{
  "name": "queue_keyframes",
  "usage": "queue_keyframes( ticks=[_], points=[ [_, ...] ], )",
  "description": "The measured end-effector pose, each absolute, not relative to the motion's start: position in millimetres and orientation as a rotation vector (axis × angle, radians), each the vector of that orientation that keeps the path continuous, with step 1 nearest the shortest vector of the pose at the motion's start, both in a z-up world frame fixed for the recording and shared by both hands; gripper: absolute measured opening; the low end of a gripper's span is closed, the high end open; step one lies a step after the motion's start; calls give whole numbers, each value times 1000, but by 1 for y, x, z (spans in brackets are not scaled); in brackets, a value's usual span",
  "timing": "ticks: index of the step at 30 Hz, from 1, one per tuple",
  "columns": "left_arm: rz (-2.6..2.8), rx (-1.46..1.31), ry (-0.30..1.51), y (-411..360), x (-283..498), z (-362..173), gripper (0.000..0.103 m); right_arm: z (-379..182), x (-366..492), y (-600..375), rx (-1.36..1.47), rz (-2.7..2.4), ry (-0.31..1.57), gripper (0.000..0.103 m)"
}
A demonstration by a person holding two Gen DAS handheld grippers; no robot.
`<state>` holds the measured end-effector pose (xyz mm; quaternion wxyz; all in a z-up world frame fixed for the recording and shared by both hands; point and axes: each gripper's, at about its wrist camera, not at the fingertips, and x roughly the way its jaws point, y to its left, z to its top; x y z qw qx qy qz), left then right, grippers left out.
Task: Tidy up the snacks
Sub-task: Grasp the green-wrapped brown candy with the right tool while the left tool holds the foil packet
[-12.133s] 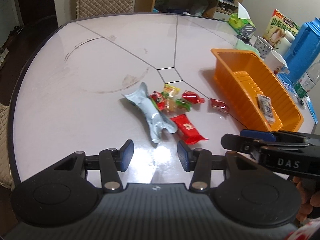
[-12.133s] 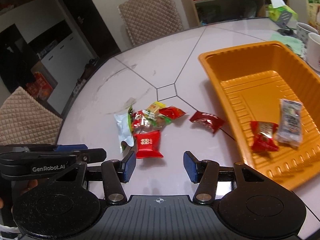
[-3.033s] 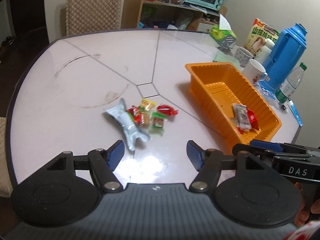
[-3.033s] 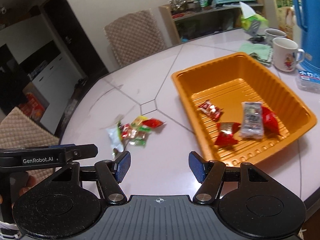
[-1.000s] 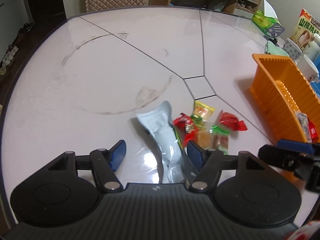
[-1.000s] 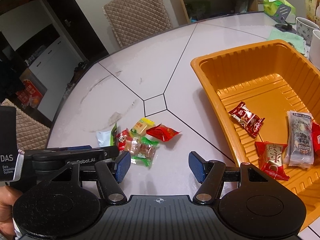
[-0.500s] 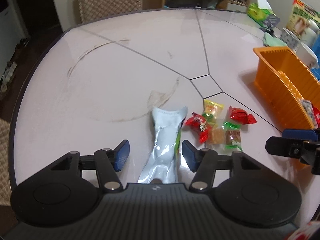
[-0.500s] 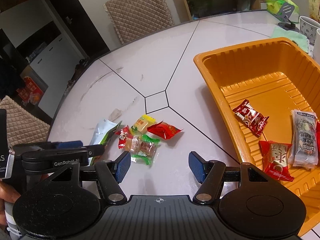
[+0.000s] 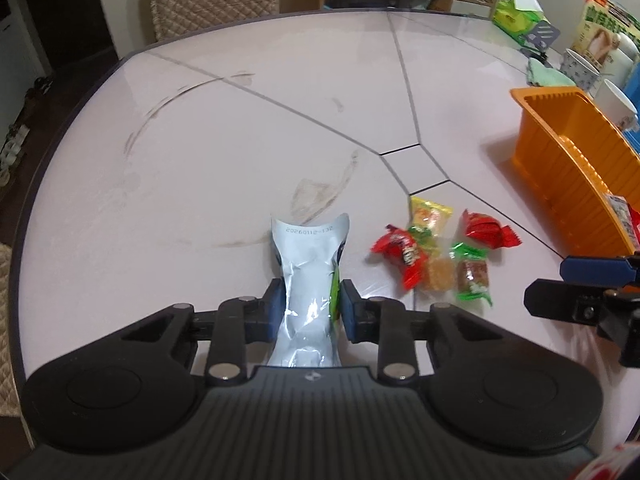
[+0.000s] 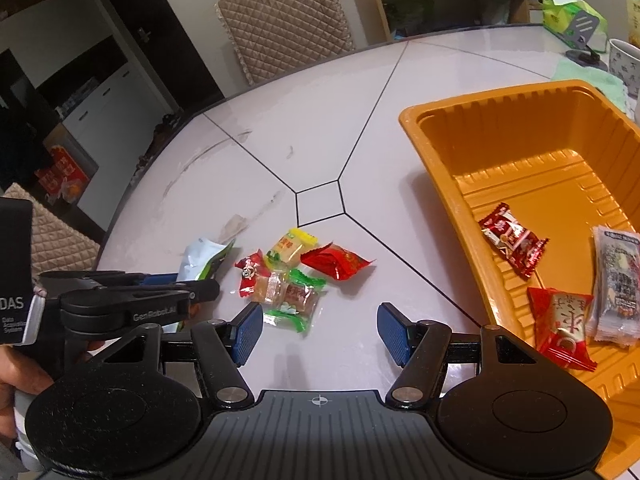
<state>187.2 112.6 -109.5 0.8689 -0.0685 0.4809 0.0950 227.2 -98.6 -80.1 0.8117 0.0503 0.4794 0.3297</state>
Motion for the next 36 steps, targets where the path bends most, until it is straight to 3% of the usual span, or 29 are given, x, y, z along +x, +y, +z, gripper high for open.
queue_keyframes(
  ticks=[2, 5, 6, 16, 20, 31, 33, 36],
  points=[
    [216, -160, 1008, 118, 183, -108, 27, -81, 227, -94, 97, 712, 1015, 63],
    [241, -180, 1003, 127, 176, -105, 27, -85, 228, -86, 69, 719, 1021, 41],
    [247, -185, 1002, 129, 175, -104, 27, -87, 229, -83, 67, 720, 1028, 38],
    [286, -217, 989, 144, 160, -98, 27, -95, 236, -69, 64, 710, 1040, 32],
    [293, -221, 985, 147, 157, -96, 27, -97, 237, -63, 30, 699, 1039, 24],
    [297, -229, 986, 146, 153, -94, 27, -104, 228, -41, -95, 738, 987, 23],
    [297, -232, 984, 146, 152, -94, 27, -106, 229, -40, -88, 755, 988, 17],
    [297, -232, 984, 146, 152, -94, 27, -106, 228, -41, -94, 758, 986, 17]
  ],
)
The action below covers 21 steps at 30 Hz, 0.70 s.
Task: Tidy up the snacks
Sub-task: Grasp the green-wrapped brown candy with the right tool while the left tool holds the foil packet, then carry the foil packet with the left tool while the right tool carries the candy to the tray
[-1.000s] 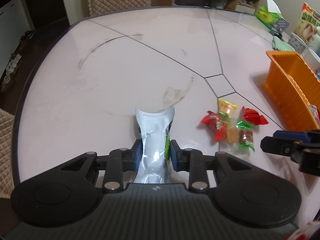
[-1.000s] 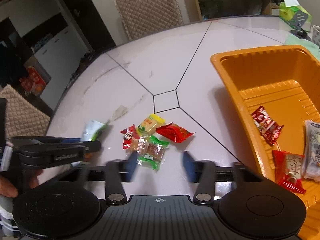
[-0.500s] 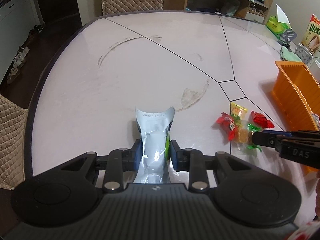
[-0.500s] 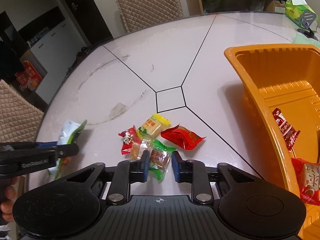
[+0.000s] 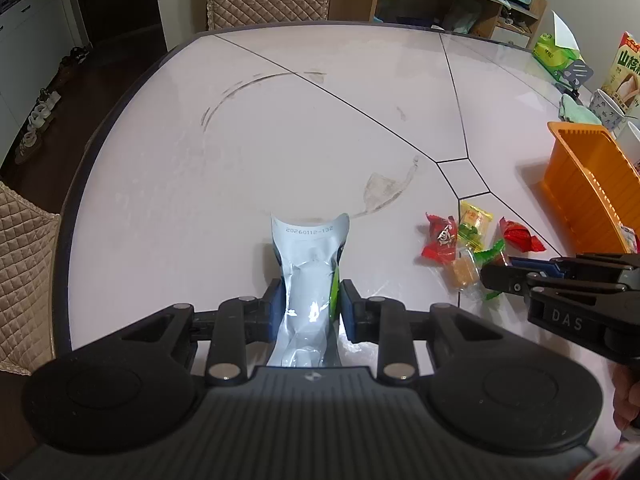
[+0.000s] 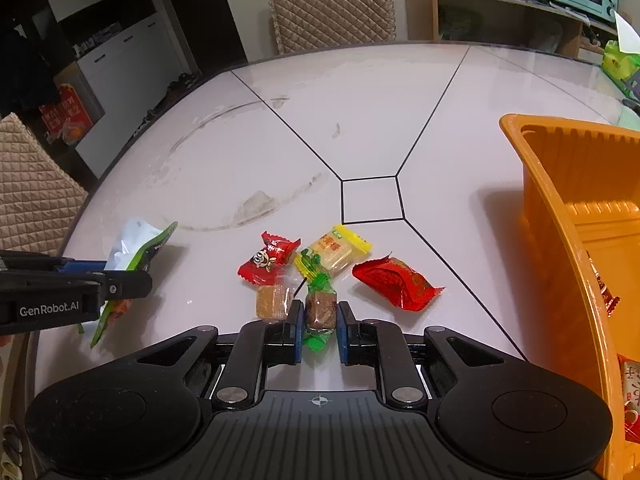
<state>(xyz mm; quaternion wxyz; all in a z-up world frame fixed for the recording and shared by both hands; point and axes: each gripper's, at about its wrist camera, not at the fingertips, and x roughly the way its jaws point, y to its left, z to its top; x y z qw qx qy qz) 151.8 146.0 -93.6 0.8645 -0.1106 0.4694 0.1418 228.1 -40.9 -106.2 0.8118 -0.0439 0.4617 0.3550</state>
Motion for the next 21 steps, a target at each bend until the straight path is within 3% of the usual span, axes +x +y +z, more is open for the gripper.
queue_keyframes(
  ticks=[21],
  points=[
    [191, -234, 917, 101, 124, -50, 27, -58, 200, -109, 65, 730, 946, 16]
  ],
)
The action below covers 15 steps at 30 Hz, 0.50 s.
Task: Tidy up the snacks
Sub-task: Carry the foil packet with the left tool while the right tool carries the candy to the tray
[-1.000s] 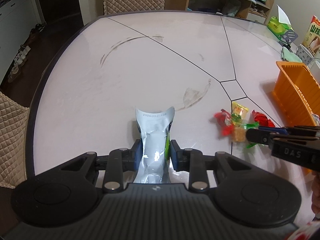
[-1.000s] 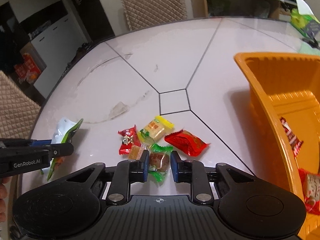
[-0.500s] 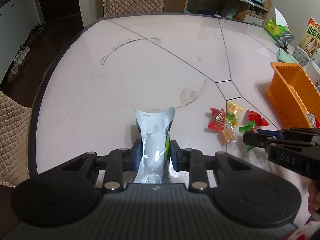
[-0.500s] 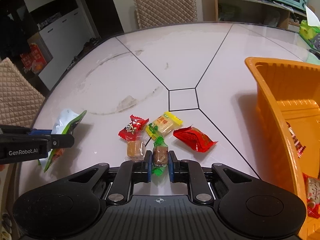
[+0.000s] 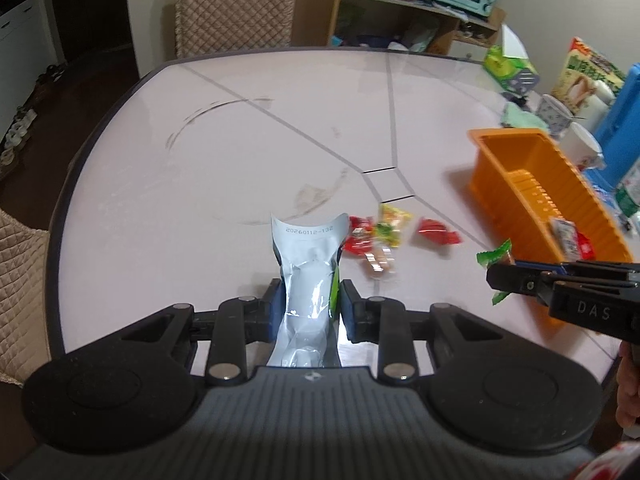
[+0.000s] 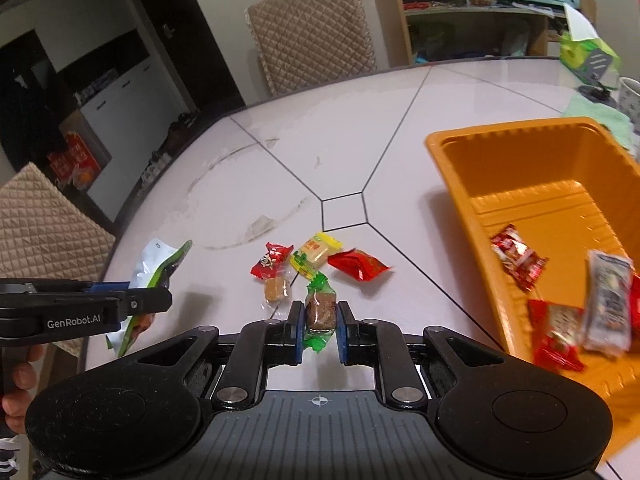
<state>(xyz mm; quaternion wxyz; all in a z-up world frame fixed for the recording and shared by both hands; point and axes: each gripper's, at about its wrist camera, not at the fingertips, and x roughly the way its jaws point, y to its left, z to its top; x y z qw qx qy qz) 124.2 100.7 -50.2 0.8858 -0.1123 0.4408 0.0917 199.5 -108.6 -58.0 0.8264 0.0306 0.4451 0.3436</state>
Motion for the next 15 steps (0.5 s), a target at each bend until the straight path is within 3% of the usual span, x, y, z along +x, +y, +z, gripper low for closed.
queue_keyframes(
  ticks=[15],
  points=[
    [-36, -170, 865, 7, 133, -23, 27, -32, 182, -200, 167, 606, 910, 16]
  ],
)
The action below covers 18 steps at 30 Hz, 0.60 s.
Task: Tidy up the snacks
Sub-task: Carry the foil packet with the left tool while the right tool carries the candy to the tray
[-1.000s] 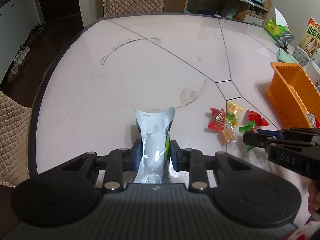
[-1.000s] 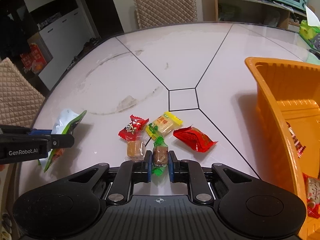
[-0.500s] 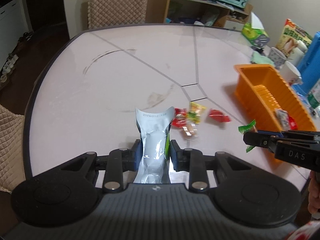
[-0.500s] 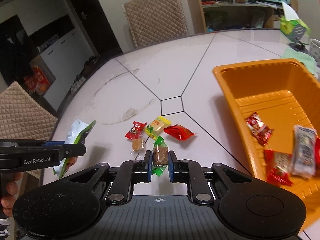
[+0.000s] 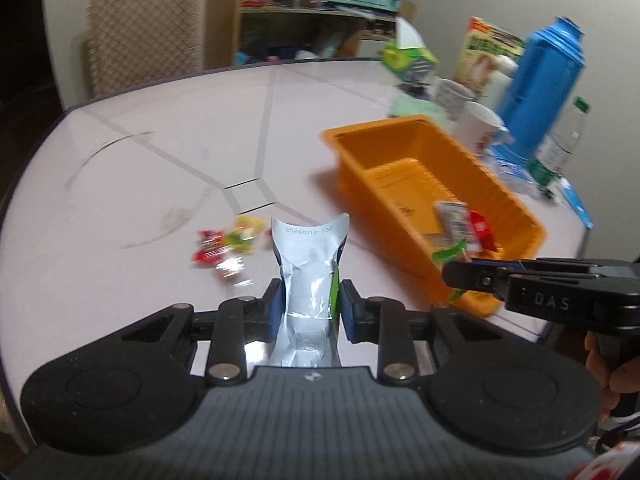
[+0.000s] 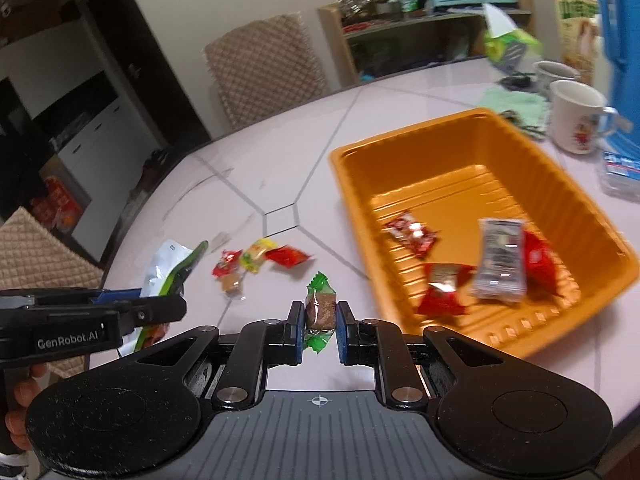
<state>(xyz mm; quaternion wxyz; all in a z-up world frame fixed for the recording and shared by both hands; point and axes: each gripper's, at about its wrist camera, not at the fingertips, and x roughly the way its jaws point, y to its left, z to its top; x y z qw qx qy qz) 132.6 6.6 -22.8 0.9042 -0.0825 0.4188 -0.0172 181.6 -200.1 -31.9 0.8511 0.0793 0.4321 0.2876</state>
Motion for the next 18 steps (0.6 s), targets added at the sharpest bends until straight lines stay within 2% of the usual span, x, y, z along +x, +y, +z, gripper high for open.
queue_keyframes(
  ticks=[18],
  points=[
    [-200, -122, 804, -95, 219, -5, 27, -20, 235, -290, 240, 436, 846, 17]
  ],
)
